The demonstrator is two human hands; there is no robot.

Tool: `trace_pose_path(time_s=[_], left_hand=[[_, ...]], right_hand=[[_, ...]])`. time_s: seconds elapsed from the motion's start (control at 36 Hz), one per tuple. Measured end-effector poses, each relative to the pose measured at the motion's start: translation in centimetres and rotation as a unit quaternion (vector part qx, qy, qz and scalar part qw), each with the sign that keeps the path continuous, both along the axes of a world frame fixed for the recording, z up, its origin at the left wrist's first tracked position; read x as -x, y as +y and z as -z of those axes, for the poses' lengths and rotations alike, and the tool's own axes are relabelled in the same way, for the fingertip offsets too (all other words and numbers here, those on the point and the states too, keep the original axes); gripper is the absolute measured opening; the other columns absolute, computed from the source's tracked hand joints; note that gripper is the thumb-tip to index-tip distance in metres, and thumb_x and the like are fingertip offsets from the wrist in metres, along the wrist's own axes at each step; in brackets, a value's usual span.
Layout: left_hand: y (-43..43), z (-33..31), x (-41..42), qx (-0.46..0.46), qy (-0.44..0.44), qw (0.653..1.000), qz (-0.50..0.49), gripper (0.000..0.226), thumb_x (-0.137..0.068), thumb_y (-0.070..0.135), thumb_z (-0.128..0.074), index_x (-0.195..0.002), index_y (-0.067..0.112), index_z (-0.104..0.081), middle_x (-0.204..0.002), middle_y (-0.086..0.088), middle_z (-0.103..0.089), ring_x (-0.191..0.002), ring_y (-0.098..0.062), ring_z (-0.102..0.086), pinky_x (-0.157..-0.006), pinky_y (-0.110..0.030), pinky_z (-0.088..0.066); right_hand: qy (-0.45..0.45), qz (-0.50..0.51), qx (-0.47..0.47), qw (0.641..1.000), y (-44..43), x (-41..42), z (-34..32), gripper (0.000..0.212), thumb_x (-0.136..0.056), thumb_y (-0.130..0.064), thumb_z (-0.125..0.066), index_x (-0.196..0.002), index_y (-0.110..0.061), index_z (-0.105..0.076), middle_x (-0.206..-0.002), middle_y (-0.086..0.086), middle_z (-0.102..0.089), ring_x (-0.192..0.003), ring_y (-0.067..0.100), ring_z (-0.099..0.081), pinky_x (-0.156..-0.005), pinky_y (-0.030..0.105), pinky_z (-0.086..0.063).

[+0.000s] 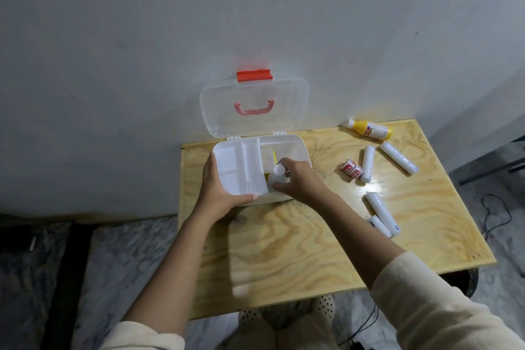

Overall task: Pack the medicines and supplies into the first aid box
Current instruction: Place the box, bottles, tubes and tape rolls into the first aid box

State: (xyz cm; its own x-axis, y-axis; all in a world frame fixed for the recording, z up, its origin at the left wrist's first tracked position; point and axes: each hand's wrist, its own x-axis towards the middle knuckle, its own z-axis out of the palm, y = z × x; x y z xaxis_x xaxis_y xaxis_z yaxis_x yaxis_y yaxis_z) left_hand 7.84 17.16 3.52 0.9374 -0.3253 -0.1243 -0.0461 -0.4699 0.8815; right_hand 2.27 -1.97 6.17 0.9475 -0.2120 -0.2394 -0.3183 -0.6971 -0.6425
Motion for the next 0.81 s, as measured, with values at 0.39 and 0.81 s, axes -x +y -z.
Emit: trace_pose_path(time_s=[0.39, 0.81], left_hand=[[-0.9, -1.5, -0.7, -0.163, 0.044, 0.985, 0.035, 0.158, -0.036, 0.060, -0.088, -0.150, 0.021, 0.013, -0.156, 0.012, 0.009, -0.147, -0.016, -0.001, -0.118, -0.041, -0.019], [-2.0, -1.1, -0.8, -0.181, 0.052, 0.982, 0.007, 0.155, -0.042, 0.049, -0.092, -0.151, 0.018, 0.014, -0.157, 0.011, 0.009, -0.146, -0.009, 0.000, -0.117, -0.030, -0.012]], right_hand=[[-0.057, -0.019, -0.026, 0.998, 0.4, 0.8, -0.2, 0.026, -0.079, -0.020, -0.068, -0.098, -0.003, -0.063, -0.099, 0.015, -0.064, -0.091, 0.029, -0.061, -0.079, 0.038, -0.052], [-0.205, 0.228, -0.052, 0.950, -11.7, -0.4, 1.8, 0.024, -0.082, -0.002, -0.058, -0.105, -0.004, -0.063, -0.109, 0.012, -0.066, -0.103, 0.025, -0.061, -0.092, 0.030, -0.047]])
